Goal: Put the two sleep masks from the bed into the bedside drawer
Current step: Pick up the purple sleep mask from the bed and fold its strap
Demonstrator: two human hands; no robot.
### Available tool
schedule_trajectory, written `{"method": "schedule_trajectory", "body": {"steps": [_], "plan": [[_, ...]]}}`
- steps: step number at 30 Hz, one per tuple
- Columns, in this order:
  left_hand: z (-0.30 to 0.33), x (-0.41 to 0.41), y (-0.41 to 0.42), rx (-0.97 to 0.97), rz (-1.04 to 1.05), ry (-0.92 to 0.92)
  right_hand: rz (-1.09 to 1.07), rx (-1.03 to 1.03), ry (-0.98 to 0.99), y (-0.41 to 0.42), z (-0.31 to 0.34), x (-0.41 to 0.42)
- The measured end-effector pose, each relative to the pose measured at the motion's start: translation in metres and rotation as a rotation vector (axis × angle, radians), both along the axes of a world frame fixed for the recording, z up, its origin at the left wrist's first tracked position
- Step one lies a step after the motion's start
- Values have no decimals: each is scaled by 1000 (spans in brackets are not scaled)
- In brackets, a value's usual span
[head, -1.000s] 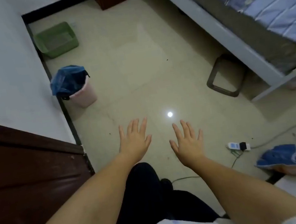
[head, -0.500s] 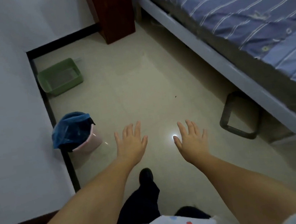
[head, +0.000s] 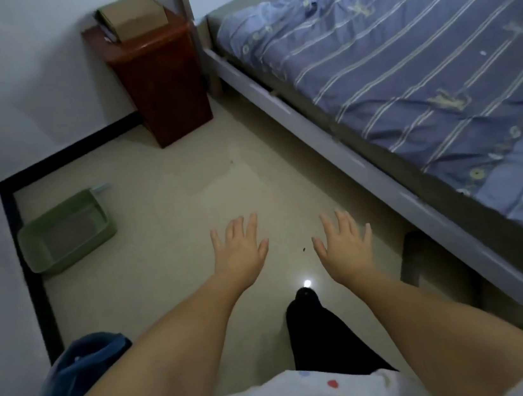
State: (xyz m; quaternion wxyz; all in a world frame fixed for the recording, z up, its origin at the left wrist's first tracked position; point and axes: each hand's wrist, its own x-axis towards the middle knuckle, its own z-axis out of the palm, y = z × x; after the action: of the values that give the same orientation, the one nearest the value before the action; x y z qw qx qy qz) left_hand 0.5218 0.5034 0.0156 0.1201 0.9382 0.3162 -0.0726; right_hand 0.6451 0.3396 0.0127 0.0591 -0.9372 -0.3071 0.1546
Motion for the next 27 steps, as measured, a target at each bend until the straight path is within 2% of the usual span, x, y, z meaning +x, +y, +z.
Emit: {"method": "schedule_trajectory", "body": {"steps": [6, 13, 21, 27], "plan": [[24, 131, 90, 6, 60, -44, 56, -16, -33, 100, 19, 146], [11, 259, 234, -18, 177, -50, 117, 9, -27, 252, 8, 283], [37, 448, 420, 38, 17, -80, 5, 18, -49, 418, 20, 438], [32, 579, 508, 34, -59, -81, -95, -5, -16, 493, 22, 557]]}}
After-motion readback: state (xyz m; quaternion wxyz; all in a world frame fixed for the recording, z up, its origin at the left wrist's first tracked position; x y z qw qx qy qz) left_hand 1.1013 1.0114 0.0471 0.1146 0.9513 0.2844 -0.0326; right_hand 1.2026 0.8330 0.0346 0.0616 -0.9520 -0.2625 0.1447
